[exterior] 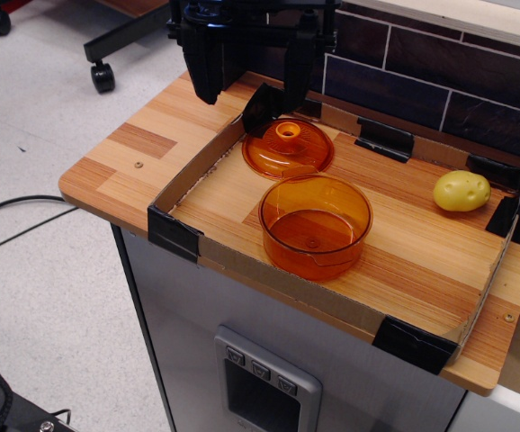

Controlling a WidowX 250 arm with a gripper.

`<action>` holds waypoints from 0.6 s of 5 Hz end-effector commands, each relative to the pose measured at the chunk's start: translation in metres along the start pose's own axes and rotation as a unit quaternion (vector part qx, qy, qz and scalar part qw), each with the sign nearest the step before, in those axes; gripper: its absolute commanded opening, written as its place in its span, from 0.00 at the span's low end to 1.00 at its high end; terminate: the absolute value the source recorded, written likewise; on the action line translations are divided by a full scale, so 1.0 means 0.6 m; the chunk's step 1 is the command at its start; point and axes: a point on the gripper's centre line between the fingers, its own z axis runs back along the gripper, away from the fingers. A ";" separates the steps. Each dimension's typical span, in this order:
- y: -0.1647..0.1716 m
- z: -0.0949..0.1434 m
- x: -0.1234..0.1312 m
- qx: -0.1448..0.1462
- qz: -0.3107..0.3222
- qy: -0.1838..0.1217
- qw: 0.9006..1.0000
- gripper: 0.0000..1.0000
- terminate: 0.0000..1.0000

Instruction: Put lid on pot

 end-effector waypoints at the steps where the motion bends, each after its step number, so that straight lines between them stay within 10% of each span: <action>1: 0.000 0.000 0.000 0.000 0.000 0.000 1.000 1.00 0.00; 3: -0.039 -0.074 0.060 -0.008 -0.027 -0.057 0.998 1.00 0.00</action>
